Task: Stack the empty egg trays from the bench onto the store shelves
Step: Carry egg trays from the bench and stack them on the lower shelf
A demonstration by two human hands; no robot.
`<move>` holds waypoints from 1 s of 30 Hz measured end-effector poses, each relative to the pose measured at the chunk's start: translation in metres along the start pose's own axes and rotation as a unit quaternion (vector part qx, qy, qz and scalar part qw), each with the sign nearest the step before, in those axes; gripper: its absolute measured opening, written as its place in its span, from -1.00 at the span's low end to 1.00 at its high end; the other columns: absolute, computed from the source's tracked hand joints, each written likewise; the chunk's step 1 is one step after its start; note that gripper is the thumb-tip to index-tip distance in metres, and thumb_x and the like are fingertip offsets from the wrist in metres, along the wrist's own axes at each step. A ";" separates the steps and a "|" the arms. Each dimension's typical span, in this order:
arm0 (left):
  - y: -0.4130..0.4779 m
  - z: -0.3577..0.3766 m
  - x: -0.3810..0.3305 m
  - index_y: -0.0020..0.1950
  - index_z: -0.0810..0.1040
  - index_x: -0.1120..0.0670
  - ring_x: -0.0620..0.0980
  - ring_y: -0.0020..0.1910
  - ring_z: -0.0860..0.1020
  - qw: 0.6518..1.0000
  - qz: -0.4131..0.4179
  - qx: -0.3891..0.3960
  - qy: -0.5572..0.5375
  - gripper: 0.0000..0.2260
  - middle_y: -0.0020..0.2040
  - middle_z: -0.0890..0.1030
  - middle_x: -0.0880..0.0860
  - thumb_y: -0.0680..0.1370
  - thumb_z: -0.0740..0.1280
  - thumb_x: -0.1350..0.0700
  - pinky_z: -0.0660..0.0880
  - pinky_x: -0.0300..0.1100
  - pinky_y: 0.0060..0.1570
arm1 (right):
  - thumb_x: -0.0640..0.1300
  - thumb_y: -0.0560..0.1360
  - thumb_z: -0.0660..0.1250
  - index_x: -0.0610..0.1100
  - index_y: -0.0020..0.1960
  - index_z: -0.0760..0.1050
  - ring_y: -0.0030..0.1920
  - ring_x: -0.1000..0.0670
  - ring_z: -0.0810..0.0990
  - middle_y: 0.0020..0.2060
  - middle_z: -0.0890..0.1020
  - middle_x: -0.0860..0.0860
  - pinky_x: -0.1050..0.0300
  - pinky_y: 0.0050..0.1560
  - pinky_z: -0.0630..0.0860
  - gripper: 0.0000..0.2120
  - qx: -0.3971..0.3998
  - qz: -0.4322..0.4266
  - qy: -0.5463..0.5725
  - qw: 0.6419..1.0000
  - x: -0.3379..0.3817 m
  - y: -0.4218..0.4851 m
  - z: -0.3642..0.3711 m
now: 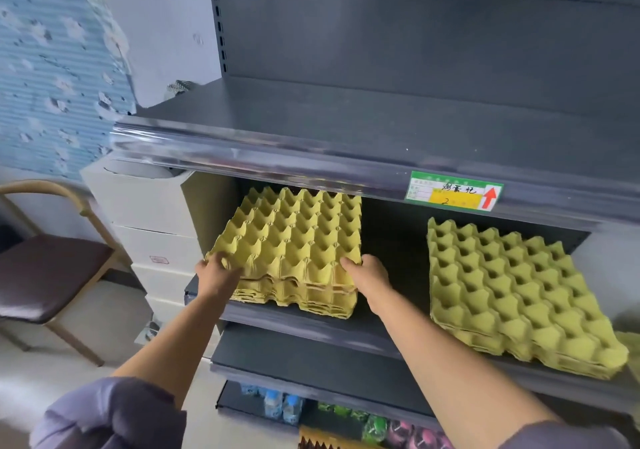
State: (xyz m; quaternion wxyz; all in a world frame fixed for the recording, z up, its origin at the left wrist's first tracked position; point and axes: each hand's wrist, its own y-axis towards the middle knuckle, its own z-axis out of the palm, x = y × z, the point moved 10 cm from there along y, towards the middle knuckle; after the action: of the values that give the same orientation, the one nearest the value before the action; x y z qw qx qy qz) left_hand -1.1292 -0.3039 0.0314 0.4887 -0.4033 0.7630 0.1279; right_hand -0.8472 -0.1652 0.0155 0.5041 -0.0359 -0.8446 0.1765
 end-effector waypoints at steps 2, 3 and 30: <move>0.003 0.007 0.008 0.41 0.34 0.16 0.17 0.05 0.40 0.999 0.000 0.022 0.042 -0.55 0.39 0.24 0.25 0.52 0.28 0.24 0.31 -0.10 0.12 | -0.02 0.54 0.27 -0.18 0.16 0.46 0.03 -0.07 0.56 0.07 0.56 -0.07 0.11 -0.08 0.49 -0.72 0.015 0.003 -0.068 0.998 -0.006 0.001 0.006; 0.004 0.010 0.011 0.42 0.33 0.16 0.19 0.07 0.41 0.998 0.005 0.030 0.049 -0.54 0.39 0.22 0.25 0.52 0.28 0.25 0.33 -0.09 0.13 | -0.05 0.55 0.26 -0.18 0.16 0.46 0.03 -0.08 0.56 0.07 0.57 -0.07 0.10 -0.08 0.50 -0.74 0.015 0.000 -0.079 0.997 -0.008 0.003 0.007; -0.022 0.036 -0.034 0.40 0.35 0.00 0.24 0.38 0.23 0.945 0.202 0.026 0.255 -0.52 0.43 0.18 0.17 0.49 0.36 0.09 0.29 0.04 0.28 | -0.20 0.58 0.18 -0.11 0.22 0.42 0.07 -0.10 0.57 0.16 0.54 -0.08 -0.12 0.07 0.59 -0.78 -0.014 -0.038 0.063 0.997 0.001 -0.008 0.008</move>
State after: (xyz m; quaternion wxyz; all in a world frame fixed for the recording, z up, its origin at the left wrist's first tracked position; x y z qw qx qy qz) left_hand -1.0828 -0.2800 0.0469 0.2520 -0.2471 0.9306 0.0967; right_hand -0.8540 -0.1743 0.0151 0.5624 -0.0216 -0.8142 0.1424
